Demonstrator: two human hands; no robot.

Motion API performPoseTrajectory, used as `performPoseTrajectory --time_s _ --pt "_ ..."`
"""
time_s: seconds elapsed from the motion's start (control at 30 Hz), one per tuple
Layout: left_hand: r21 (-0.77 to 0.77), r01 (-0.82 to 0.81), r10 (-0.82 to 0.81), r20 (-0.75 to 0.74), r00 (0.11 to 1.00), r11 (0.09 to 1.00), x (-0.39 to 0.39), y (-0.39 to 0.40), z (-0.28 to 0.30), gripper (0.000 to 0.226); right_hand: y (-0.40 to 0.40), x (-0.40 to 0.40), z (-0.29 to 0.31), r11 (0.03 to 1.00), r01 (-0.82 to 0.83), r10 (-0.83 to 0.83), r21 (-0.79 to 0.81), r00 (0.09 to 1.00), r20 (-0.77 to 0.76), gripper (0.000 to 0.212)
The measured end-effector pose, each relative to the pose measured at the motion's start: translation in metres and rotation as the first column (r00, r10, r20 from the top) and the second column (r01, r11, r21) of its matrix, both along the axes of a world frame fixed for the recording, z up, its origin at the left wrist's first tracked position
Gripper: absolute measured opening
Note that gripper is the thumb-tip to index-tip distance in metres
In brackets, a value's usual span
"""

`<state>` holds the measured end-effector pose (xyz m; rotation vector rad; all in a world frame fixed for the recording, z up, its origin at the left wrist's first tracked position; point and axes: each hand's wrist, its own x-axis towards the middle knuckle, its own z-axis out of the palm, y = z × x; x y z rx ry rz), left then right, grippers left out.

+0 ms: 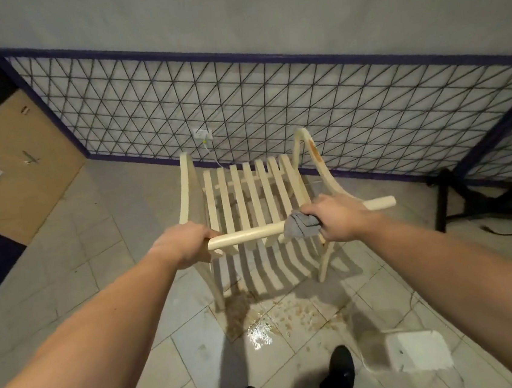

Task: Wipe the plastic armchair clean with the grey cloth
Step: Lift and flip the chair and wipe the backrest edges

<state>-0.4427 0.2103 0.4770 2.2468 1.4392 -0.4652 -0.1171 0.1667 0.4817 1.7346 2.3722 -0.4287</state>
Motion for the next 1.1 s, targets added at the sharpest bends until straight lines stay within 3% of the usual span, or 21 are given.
performPoseTrajectory --time_s 0.3,0.5,0.63,0.73,0.83,0.93,1.03,1.1 --pt "0.198 -0.01 0.035 -0.124 0.992 0.98 -0.002 0.017 0.001 0.036 -0.047 -0.031 0.001 0.993 0.116 -0.115 -0.005 0.992 0.043 0.02" --pt "0.329 0.039 -0.024 -0.049 0.999 0.944 -0.011 0.012 -0.012 0.013 -0.065 -0.031 -0.016 0.981 0.194 -0.191 0.021 0.977 -0.093 0.054" --pt "0.295 -0.055 0.025 0.105 0.994 0.954 -0.026 0.015 -0.01 0.063 -0.054 -0.036 -0.003 0.954 0.294 -0.294 -0.052 0.894 -0.339 0.064" --pt "0.262 -0.165 0.112 0.204 0.973 0.951 -0.045 0.017 -0.01 0.073 -0.048 -0.067 0.001 0.972 0.203 -0.233 -0.12 0.909 -0.345 0.059" --pt "0.182 -0.269 0.21 0.291 0.934 0.946 -0.058 0.02 -0.011 0.063 -0.046 -0.09 -0.012 0.985 0.064 -0.096 -0.162 0.977 -0.193 0.064" --pt "0.167 -0.385 0.309 0.354 0.883 0.908 -0.062 0.021 -0.013 0.041 -0.029 -0.099 -0.015 0.987 0.102 -0.131 -0.127 0.961 -0.245 0.052" --pt "0.012 -0.599 0.533 0.443 0.721 0.801 -0.067 0.026 -0.016 0.026 -0.004 -0.1 -0.011 0.963 0.13 -0.209 -0.235 0.913 -0.351 0.035" --pt "-0.132 -0.678 0.649 0.468 0.601 0.723 -0.071 0.03 -0.018 0.04 0.019 -0.094 -0.005 0.945 0.119 -0.244 -0.305 0.877 -0.414 0.014"
